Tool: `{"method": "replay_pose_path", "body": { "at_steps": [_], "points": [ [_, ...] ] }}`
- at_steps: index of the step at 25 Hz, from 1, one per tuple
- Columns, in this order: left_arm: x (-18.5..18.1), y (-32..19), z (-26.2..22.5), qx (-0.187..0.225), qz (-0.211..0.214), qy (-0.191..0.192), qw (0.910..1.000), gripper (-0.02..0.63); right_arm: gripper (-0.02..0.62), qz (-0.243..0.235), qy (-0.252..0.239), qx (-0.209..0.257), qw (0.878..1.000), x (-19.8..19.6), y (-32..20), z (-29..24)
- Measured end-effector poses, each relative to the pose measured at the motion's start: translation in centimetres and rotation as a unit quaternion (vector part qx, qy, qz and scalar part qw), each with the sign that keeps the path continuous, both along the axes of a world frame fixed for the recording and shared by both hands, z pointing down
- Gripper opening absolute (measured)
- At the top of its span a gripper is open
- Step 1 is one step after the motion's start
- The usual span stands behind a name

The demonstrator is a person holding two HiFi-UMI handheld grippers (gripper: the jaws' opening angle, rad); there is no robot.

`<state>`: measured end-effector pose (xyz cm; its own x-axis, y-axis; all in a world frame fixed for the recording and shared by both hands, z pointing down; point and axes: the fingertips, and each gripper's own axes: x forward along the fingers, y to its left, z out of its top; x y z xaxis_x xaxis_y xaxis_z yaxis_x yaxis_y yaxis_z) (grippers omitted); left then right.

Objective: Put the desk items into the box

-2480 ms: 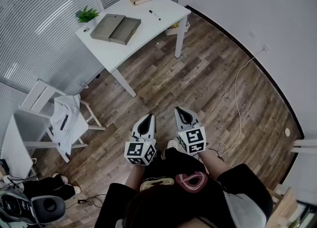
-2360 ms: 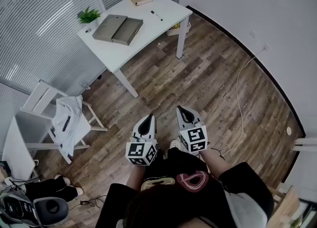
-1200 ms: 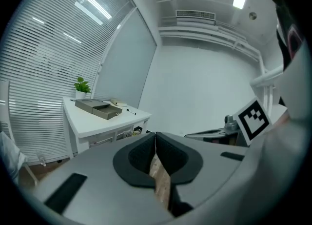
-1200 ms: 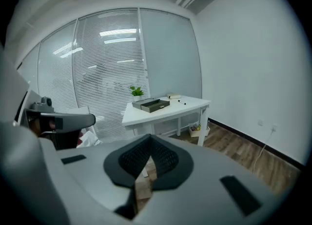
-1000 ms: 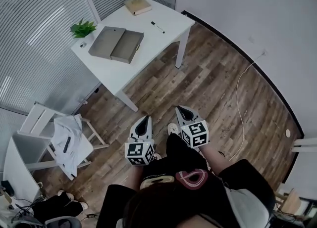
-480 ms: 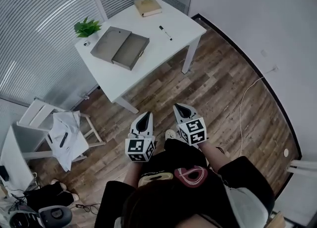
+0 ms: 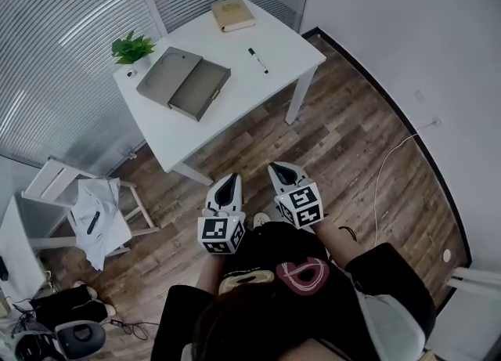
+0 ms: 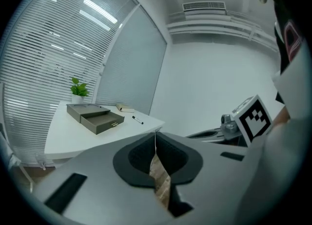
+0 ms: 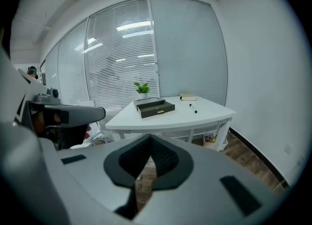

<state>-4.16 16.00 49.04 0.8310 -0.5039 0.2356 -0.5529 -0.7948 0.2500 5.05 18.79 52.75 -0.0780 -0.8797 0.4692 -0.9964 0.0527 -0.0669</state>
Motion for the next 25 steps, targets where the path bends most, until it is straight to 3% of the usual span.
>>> {"method": "replay_pose_path", "body": {
  "at_steps": [13, 25],
  "points": [
    [2.3, -3.7, 0.3, 0.004, 0.015, 0.007, 0.9998, 0.020, 0.009, 0.016, 0.001, 0.000, 1.000, 1.8, -3.0, 0.9],
    [6.0, -14.3, -0.1, 0.004, 0.049, 0.014, 0.9987, 0.020, 0.009, 0.052, 0.001, 0.000, 0.999, 5.6, -12.9, 0.3]
  ]
}}
